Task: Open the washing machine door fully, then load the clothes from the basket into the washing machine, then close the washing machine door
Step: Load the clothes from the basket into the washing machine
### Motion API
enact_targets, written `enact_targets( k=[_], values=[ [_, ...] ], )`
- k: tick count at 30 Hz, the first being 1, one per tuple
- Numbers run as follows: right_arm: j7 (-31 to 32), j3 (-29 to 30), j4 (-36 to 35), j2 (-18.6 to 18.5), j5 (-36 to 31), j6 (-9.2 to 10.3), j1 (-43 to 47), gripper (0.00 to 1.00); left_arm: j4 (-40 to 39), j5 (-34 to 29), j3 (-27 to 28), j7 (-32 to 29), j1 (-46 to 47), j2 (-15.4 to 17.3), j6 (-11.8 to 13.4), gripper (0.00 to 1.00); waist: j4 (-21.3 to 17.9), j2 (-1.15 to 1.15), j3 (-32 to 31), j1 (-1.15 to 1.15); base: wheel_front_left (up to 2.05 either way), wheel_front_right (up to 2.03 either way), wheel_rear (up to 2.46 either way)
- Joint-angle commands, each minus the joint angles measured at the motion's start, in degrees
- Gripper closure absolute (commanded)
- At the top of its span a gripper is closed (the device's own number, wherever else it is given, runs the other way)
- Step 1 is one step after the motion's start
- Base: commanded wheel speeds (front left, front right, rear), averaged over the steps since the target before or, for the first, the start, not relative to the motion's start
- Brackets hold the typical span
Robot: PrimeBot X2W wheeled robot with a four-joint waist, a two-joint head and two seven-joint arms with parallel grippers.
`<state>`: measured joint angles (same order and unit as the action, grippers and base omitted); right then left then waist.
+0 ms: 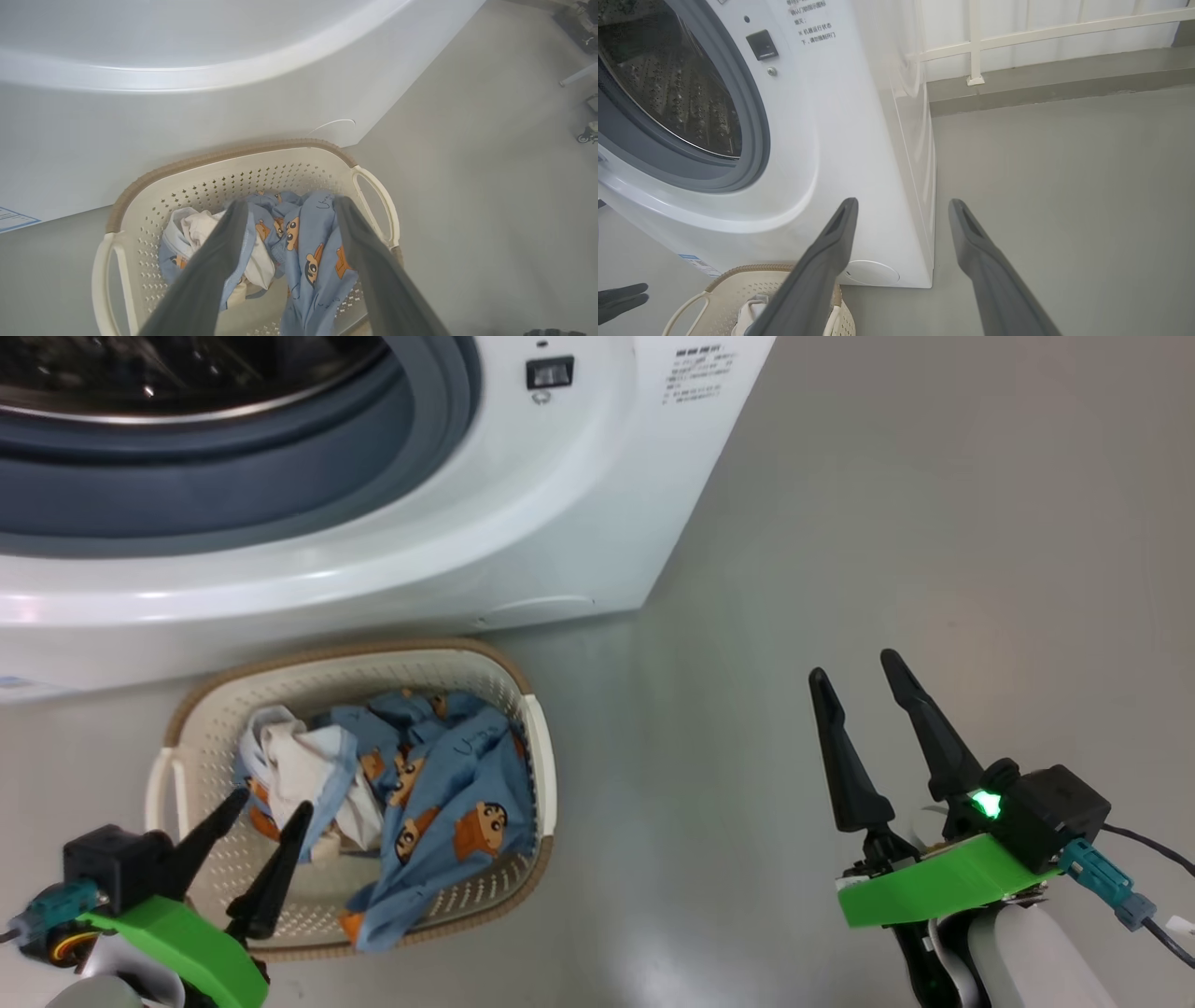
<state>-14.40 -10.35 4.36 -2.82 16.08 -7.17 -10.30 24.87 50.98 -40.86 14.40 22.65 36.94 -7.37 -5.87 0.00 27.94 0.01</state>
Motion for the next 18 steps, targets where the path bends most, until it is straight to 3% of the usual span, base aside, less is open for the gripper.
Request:
enact_targets(
  k=[1, 18],
  values=[
    [-0.6, -1.5, -1.7, -0.1, -0.5, -0.32, -0.5, 0.00, 0.1, 0.3, 1.1, 0.6, 1.7, 2.9, -0.1, 0.00, -1.1, 0.00, 2.6, 0.00, 0.00, 0.00, 0.00],
    [-0.6, -3.3, -6.9, -0.1, -0.2, -0.32, -1.5, 0.00, 3.0, 3.6, -13.3, 0.6, 11.2, 7.2, -0.1, 0.00, -5.8, 0.00, 13.8, 0.00, 0.00, 0.00, 0.00]
  ],
)
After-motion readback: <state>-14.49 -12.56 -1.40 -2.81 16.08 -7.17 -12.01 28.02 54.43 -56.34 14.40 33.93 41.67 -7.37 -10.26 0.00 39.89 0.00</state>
